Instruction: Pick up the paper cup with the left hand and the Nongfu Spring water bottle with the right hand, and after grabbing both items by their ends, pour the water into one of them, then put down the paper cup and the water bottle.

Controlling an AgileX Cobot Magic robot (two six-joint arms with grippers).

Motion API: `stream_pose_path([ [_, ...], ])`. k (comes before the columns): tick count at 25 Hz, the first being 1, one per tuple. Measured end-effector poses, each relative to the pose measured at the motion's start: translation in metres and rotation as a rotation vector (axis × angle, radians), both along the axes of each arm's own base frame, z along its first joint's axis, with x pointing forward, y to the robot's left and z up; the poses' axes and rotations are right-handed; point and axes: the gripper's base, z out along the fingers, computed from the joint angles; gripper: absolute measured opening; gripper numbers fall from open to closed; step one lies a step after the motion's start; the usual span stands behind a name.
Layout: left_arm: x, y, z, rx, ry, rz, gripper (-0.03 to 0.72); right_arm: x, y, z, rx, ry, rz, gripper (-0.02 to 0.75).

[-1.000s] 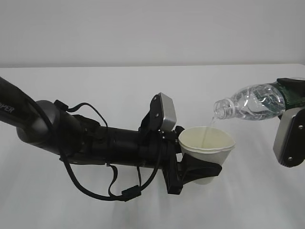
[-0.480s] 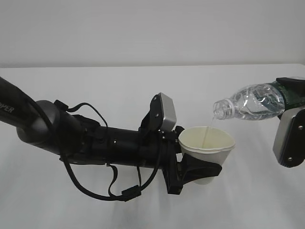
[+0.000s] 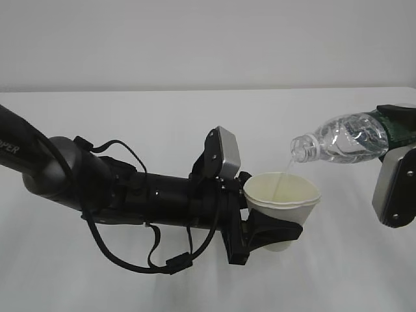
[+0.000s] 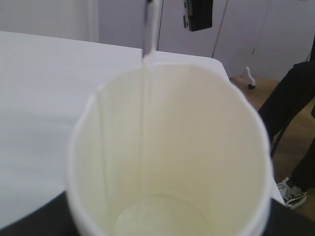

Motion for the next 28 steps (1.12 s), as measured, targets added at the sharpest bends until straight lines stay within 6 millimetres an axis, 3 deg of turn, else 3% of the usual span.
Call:
stream_pose_path([
  [28,0.0002,0.0,0.0001,-0.001,0.001,0.003,0.418,-0.0004,0.0014,-0.0002,-0.025,-0.004,0.022,0.407],
])
